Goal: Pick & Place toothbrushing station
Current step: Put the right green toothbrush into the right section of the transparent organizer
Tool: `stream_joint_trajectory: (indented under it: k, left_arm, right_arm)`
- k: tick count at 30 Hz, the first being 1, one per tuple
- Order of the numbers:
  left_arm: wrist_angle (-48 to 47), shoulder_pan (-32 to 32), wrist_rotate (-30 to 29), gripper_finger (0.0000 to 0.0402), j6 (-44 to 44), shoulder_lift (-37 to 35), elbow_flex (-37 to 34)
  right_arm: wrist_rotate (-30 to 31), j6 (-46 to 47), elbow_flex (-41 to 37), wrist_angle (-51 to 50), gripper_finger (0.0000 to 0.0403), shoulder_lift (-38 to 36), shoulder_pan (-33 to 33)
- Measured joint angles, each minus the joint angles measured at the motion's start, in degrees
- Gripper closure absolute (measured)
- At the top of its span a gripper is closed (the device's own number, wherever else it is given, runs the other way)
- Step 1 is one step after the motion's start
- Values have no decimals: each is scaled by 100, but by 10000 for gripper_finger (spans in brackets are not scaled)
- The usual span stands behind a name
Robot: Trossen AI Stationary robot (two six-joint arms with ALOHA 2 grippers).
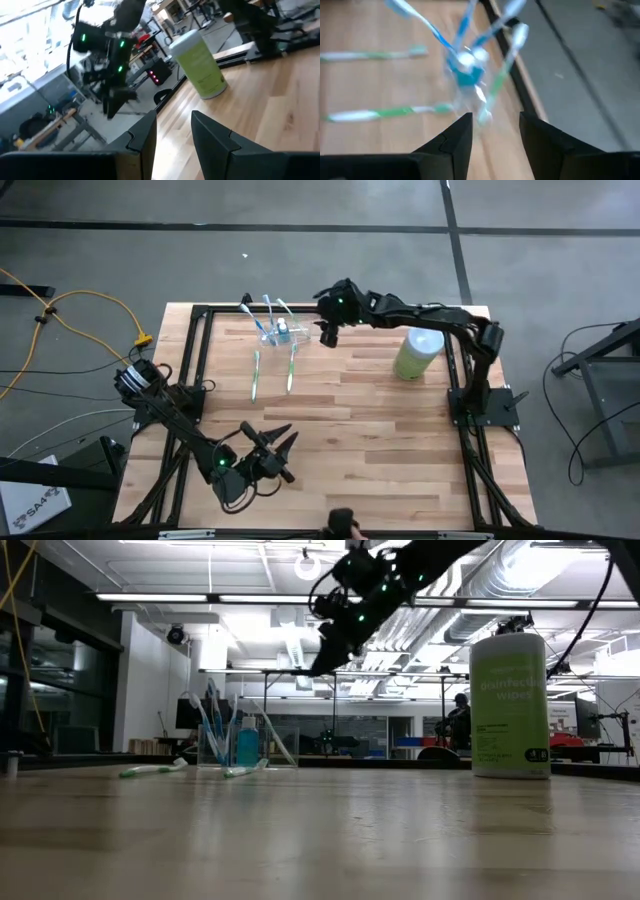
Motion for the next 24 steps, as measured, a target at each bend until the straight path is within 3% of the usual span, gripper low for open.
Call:
stream_joint_trajectory:
  k: [3,6,14,20,24]
  left_arm:
    - [-2,235,1,286,-292,0,0]
    - [-4,496,-2,286,-538,0,0]
    - [-8,1079,0,286,-502,0,-4]
    - [-50,1528,26,286,-1052,0,-381]
    - [-95,1859,824,286,-1865,0,-785]
  right_arm:
    - [666,37,1,-828,250,-310,149]
    - [954,403,4,-1513,250,-612,294]
    - [1124,1470,1,-3366,250,-1401,585]
    - [1125,2094,1,-4392,250,-1966,889]
    - [1109,2549,1,-4802,250,-2267,1223]
